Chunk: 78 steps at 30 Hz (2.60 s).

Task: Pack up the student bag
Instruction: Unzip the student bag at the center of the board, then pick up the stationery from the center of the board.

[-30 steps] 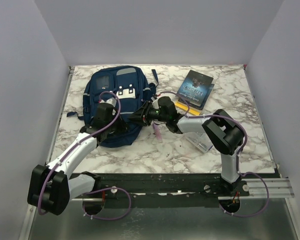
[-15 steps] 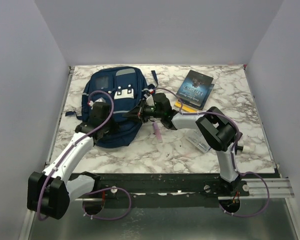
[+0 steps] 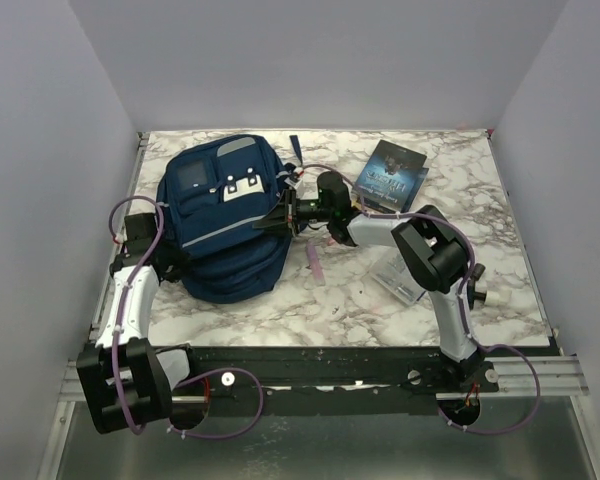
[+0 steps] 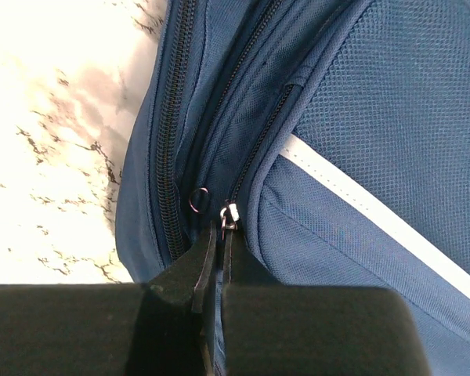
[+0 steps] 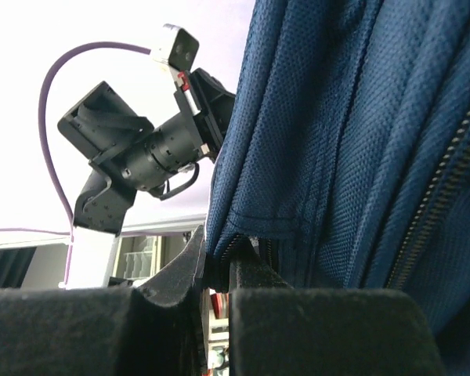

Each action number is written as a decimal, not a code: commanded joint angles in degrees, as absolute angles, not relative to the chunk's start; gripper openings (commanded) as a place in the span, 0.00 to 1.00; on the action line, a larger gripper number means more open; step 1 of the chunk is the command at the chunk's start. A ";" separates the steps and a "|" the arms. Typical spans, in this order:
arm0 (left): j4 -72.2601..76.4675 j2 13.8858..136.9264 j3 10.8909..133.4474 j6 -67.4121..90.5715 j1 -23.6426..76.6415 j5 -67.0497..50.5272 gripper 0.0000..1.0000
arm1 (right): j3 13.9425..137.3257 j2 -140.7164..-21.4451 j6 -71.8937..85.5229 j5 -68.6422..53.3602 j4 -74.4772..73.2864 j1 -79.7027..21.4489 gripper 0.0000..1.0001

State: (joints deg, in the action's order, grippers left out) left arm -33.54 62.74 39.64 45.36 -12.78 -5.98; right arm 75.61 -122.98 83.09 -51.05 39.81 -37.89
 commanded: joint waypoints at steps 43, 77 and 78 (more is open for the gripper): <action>-32.16 74.56 60.96 -10.80 34.87 33.32 0.54 | 81.20 -121.47 96.55 -48.18 36.72 -34.44 0.01; -43.24 82.04 73.34 7.04 26.30 11.66 0.00 | 60.02 -99.01 29.31 7.43 -9.29 -42.20 0.69; -43.24 82.54 73.54 6.95 25.76 10.00 0.00 | 60.07 -99.42 29.47 10.35 -9.67 -43.26 0.70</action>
State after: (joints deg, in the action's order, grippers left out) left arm -40.91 80.82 70.61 2.31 28.08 17.28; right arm 59.70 -98.37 32.38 -1.56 -9.98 -39.29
